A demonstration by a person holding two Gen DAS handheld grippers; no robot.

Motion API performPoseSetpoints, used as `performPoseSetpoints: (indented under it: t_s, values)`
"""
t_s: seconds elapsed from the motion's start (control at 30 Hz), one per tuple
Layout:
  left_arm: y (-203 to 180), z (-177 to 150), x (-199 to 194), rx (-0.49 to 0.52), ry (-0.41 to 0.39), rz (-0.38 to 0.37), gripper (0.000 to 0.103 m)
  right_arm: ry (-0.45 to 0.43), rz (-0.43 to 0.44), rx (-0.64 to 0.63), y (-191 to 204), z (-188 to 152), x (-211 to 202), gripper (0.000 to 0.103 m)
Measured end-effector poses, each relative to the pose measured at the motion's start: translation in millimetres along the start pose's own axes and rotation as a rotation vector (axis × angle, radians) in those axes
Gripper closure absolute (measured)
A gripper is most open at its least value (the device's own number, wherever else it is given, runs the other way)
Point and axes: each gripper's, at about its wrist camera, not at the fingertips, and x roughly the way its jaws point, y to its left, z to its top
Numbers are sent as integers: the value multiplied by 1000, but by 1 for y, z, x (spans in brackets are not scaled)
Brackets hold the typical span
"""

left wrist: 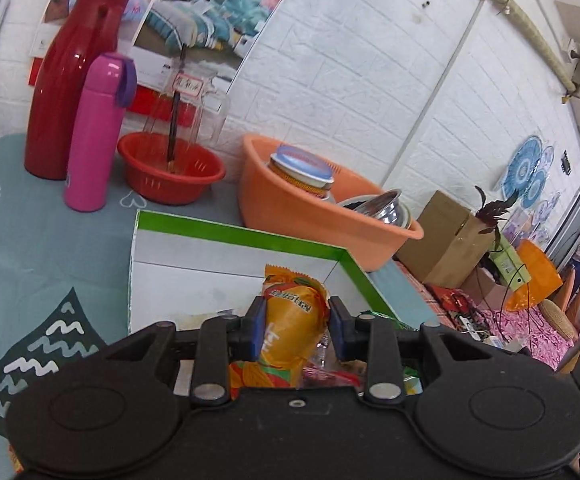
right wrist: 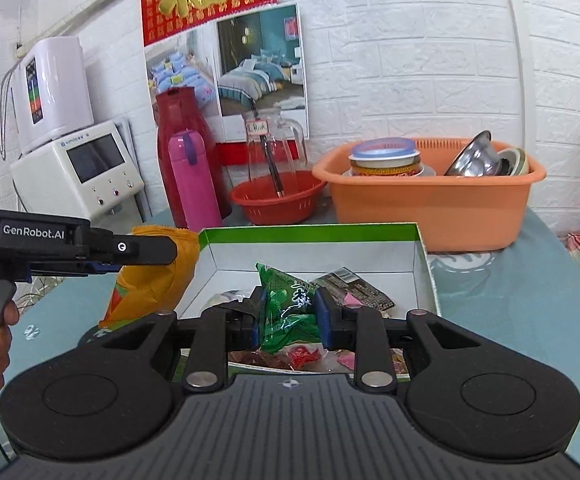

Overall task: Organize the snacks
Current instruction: 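Put the green candy in the box with the right while the left drops the orange bag, then move both tools back over the remaining snacks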

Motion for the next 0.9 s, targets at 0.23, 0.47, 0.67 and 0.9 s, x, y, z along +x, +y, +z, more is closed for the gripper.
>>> performPoseSetpoints:
  t_s: [0.23, 0.47, 0.67, 0.9]
  values:
    - [5, -15, 10, -28, -31, 61, 0, 20, -65, -56, 4, -12, 21, 0]
    - [-9, -12, -9, -12, -21, 64, 0, -4, -90, -56, -4, -7, -3, 0]
    - [-39, -19, -55, -3, -30, 52, 0, -48, -76, -42, 3, 0, -53, 0]
    - [-70, -61, -103, 47, 43, 32, 0, -8, 11, -25, 8, -25, -122, 0]
